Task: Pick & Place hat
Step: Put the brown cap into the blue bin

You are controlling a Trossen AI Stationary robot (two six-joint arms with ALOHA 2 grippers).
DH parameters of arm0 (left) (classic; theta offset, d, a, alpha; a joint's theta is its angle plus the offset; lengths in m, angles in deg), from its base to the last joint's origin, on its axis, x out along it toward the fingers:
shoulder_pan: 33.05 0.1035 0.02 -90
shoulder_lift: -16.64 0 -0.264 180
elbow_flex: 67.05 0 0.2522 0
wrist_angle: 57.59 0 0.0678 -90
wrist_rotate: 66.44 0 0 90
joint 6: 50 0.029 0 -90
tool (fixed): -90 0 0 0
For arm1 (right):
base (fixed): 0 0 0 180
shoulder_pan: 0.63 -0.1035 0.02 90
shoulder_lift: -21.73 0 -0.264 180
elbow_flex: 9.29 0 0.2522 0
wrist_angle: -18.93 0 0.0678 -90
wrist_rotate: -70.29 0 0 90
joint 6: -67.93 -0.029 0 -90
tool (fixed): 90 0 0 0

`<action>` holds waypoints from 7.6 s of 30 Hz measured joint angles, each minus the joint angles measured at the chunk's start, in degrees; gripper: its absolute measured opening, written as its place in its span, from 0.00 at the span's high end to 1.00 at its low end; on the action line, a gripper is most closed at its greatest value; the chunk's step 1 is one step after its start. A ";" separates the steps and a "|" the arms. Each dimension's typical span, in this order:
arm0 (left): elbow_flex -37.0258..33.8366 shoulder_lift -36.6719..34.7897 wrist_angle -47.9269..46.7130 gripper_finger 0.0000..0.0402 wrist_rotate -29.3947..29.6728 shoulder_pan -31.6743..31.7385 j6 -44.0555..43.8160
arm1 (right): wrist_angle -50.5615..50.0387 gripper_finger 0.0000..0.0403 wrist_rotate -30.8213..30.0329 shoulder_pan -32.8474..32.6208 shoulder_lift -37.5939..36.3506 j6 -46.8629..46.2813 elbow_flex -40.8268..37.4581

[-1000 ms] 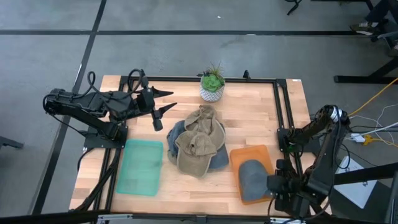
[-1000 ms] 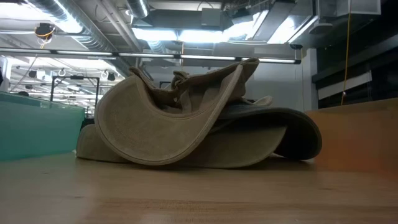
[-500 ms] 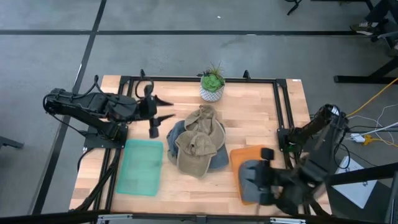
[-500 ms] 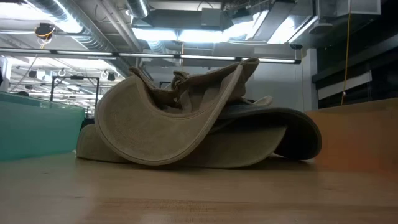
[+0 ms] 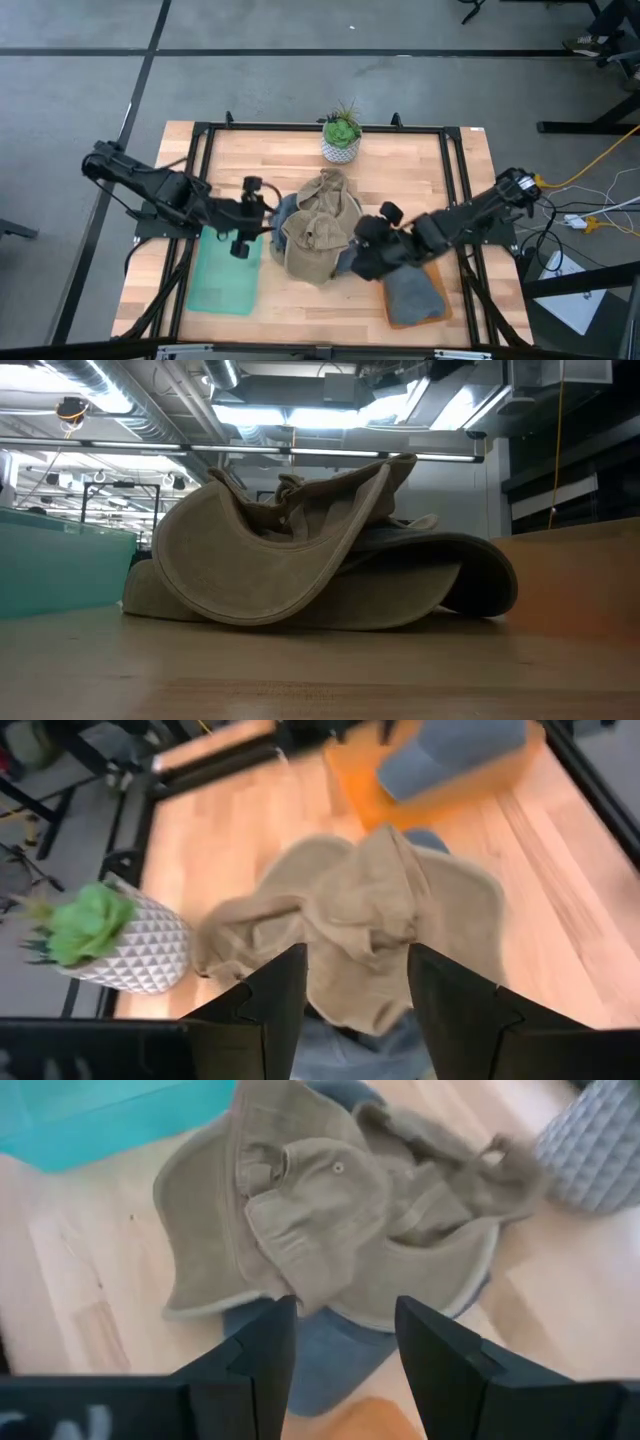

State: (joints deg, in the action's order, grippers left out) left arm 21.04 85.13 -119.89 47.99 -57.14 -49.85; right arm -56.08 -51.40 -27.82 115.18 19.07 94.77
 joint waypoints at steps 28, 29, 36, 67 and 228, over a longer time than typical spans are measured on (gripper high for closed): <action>-9.39 12.71 7.90 0.58 1.58 -6.56 -2.39 | 7.95 0.57 15.07 5.90 0.17 -9.07 -8.96; -9.40 12.70 7.84 0.58 1.88 -6.82 -2.39 | 8.54 0.57 13.78 4.79 0.17 -10.88 -8.96; -9.40 12.70 7.66 0.58 1.99 -7.44 -2.40 | 12.71 0.57 3.68 -0.65 0.78 -21.05 -8.96; -11.82 12.70 8.97 0.58 4.73 -12.21 -4.02 | 24.86 0.57 3.76 -0.86 15.92 -31.76 -8.96; -3.98 3.09 -37.00 0.99 -4.14 -27.42 -75.35 | 11.41 0.45 -30.14 -0.66 12.08 6.23 1.31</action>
State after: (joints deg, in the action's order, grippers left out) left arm 17.06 88.22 -156.89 43.85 -84.56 -125.21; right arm -44.67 -81.54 -28.49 127.27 25.30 96.08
